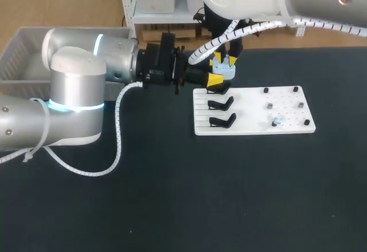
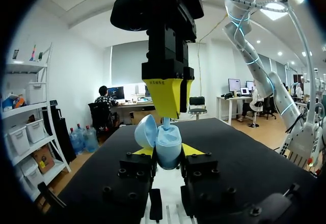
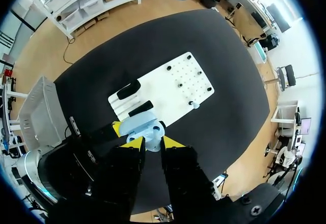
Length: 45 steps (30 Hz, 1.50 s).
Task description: Pick up each earbud case from the left stands, insert the matching earbuds, close the lid, and place the case in the box.
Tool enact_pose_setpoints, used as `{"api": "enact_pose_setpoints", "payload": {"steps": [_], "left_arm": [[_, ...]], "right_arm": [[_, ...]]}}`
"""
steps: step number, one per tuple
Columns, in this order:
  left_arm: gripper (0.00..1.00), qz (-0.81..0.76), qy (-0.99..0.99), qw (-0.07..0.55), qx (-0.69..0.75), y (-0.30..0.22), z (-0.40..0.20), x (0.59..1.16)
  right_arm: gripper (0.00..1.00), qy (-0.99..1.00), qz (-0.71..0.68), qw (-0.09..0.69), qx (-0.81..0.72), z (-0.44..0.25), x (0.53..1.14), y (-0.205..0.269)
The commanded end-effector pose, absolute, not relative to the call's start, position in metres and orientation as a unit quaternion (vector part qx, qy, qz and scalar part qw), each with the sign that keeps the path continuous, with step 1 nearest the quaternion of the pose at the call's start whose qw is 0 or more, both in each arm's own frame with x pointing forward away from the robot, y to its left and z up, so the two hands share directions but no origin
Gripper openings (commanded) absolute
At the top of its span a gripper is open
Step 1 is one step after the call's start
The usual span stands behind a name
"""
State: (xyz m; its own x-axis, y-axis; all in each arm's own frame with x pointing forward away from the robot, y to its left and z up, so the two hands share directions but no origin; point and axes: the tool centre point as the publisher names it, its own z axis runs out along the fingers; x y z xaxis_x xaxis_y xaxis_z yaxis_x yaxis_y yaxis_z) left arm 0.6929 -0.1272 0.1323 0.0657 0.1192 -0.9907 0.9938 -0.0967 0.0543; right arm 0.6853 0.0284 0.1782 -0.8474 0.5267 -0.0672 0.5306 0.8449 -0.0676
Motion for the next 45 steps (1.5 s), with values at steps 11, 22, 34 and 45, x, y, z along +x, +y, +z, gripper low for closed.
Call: {"api": "enact_pose_setpoints", "payload": {"steps": [11, 22, 34, 45], "left_arm": [[0.0, -0.475, 0.491, 0.462, 0.566, -0.127, 0.132, 0.692], [0.0, -0.475, 0.491, 0.462, 0.566, -0.127, 0.132, 0.692], [0.0, -0.475, 0.491, 0.462, 0.566, -0.127, 0.132, 0.692], [0.0, -0.475, 0.491, 0.462, 0.566, -0.127, 0.132, 0.692]], "right_arm": [[0.0, 0.96, -0.047, 0.02, 0.274, 0.172, 0.693, 0.03], [0.77, 0.962, -0.048, 0.027, 0.269, 0.173, 0.687, 0.028], [0.55, 0.974, 0.021, 0.13, 0.187, 0.198, 0.641, -0.005], [0.45, 0.967, 0.039, 0.198, 0.157, 0.183, 0.63, -0.051]]}}
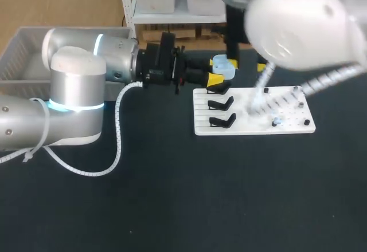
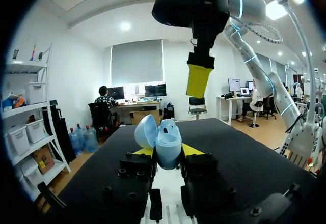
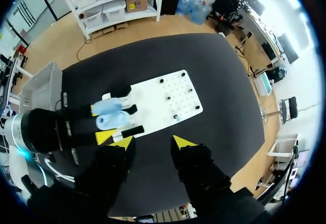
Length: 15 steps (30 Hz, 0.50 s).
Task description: Pick up each earbud case from the left stands, insert the matching earbuds, close the lid, and place the case in the box.
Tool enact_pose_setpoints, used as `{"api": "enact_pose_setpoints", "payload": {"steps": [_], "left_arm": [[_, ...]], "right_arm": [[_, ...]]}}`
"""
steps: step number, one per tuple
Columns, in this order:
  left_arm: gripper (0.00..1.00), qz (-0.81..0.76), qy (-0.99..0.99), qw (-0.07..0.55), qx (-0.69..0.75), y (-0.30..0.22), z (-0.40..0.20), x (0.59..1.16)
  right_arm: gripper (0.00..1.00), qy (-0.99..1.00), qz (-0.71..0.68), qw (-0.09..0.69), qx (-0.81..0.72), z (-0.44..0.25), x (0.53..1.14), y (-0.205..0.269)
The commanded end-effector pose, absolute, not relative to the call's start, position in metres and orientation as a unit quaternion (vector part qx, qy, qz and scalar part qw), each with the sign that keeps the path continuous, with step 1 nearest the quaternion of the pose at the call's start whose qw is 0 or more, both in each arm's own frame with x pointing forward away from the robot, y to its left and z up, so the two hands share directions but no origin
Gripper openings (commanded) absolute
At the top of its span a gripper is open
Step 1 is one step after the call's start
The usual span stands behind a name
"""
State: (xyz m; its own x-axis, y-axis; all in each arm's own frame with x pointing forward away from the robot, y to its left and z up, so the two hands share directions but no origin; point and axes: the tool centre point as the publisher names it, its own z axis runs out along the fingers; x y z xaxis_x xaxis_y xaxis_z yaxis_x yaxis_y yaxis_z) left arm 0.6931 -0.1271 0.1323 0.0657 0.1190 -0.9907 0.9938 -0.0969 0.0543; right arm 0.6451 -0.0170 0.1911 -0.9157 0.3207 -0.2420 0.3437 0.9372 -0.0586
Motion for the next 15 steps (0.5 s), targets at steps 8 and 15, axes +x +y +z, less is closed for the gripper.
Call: {"api": "enact_pose_setpoints", "payload": {"steps": [8, 15], "left_arm": [[0.0, -0.475, 0.491, 0.462, 0.566, -0.127, 0.132, 0.692], [0.0, -0.475, 0.491, 0.462, 0.566, -0.127, 0.132, 0.692]], "right_arm": [[0.49, 0.965, 0.04, 0.2, 0.163, 0.15, 0.63, -0.068], [0.49, 0.969, 0.055, 0.177, 0.166, 0.119, 0.629, -0.078]]}}
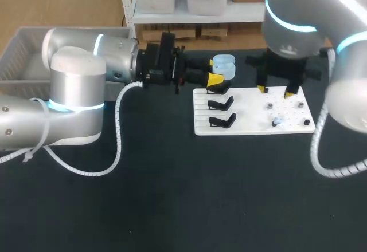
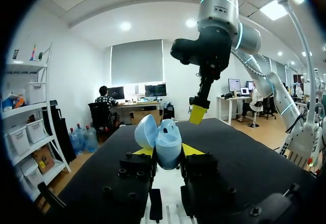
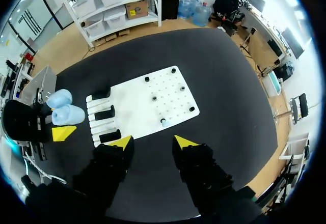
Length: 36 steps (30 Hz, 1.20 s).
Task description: Pick up each earbud case from the left stands, insert the matching earbuds, close the lid, and place the case in the box.
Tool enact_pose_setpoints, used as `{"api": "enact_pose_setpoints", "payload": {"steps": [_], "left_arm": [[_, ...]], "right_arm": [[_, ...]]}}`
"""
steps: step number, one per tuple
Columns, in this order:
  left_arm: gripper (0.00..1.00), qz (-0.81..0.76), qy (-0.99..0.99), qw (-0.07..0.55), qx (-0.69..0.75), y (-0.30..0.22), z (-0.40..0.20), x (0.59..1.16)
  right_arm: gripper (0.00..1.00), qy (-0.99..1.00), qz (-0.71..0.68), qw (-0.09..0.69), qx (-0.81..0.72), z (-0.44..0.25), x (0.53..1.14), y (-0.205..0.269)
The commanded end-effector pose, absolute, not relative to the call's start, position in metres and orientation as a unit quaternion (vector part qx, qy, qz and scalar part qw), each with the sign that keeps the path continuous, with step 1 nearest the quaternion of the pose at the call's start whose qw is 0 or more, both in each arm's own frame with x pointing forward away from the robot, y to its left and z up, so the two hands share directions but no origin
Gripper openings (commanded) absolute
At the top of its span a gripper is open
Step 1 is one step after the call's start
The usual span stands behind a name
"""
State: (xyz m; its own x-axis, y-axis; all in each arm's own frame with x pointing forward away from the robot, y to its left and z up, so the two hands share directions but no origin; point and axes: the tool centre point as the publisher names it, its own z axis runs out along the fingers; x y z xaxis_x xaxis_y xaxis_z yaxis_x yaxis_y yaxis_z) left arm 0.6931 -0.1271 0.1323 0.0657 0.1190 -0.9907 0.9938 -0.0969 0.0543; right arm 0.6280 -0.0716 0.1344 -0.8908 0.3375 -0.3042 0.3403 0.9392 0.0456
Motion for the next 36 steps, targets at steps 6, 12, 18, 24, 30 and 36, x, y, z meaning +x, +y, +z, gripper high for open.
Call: {"api": "enact_pose_setpoints", "payload": {"steps": [6, 12, 18, 24, 30, 36], "left_arm": [[0.0, -0.475, 0.491, 0.462, 0.566, -0.127, 0.132, 0.692], [0.0, -0.475, 0.491, 0.462, 0.566, -0.127, 0.132, 0.692], [0.0, -0.475, 0.491, 0.462, 0.566, -0.127, 0.132, 0.692], [0.0, -0.475, 0.491, 0.462, 0.566, -0.127, 0.132, 0.692], [0.0, -0.475, 0.491, 0.462, 0.566, -0.127, 0.132, 0.692], [0.0, -0.475, 0.491, 0.462, 0.566, -0.127, 0.132, 0.692]], "right_arm": [[0.59, 0.972, 0.056, 0.152, 0.17, 0.094, 0.627, -0.087], [0.58, 0.976, 0.043, 0.136, 0.165, 0.075, 0.627, -0.094], [0.51, 0.978, 0.033, 0.13, 0.158, 0.061, 0.628, -0.096], [0.48, 0.981, 0.036, 0.114, 0.156, 0.048, 0.628, -0.095], [0.47, 0.981, 0.041, 0.105, 0.156, 0.04, 0.632, -0.094], [0.45, 0.981, 0.042, 0.098, 0.16, 0.032, 0.638, -0.099]]}}
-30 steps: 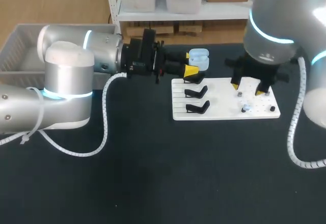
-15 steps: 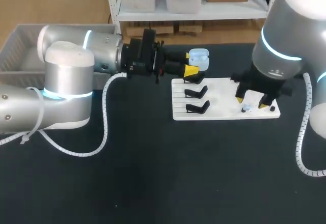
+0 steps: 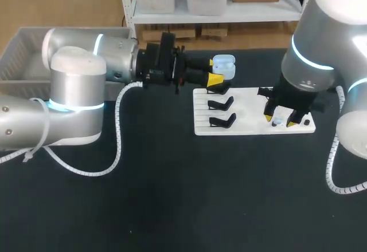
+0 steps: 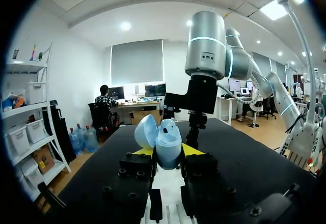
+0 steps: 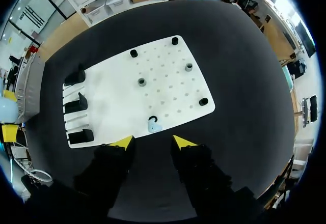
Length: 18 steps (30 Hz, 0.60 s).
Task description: Pick up each earbud case from the left stands, insert the matching earbuds, close the lid, and place the case in the box.
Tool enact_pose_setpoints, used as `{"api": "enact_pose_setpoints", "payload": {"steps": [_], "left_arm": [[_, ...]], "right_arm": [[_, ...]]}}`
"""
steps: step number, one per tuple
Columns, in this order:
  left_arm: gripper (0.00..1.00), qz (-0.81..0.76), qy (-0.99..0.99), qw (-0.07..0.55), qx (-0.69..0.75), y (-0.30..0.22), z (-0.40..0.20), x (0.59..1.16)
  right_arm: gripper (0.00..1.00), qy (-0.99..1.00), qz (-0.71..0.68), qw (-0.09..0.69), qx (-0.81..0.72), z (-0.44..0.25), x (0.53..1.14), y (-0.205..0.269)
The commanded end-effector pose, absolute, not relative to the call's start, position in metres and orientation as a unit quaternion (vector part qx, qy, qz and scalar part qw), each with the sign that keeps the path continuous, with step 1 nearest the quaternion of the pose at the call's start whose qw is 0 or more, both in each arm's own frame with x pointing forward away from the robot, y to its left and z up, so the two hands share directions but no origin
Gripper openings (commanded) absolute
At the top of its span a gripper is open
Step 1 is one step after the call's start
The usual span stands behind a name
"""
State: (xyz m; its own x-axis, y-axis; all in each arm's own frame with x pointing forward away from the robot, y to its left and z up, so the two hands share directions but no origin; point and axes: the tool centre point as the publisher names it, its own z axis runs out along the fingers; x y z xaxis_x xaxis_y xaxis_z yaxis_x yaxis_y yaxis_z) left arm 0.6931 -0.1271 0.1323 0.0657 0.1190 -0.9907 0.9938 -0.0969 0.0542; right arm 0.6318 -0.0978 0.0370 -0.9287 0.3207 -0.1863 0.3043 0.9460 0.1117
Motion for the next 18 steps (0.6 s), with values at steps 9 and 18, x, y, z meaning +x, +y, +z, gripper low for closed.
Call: {"api": "enact_pose_setpoints", "payload": {"steps": [9, 18], "left_arm": [[0.0, -0.475, 0.491, 0.462, 0.566, -0.127, 0.132, 0.692], [0.0, -0.475, 0.491, 0.462, 0.566, -0.127, 0.132, 0.692]], "right_arm": [[0.42, 0.982, 0.045, 0.088, 0.16, 0.022, 0.639, -0.1], [0.37, 0.981, 0.049, 0.088, 0.166, 0.018, 0.642, -0.101]]}}
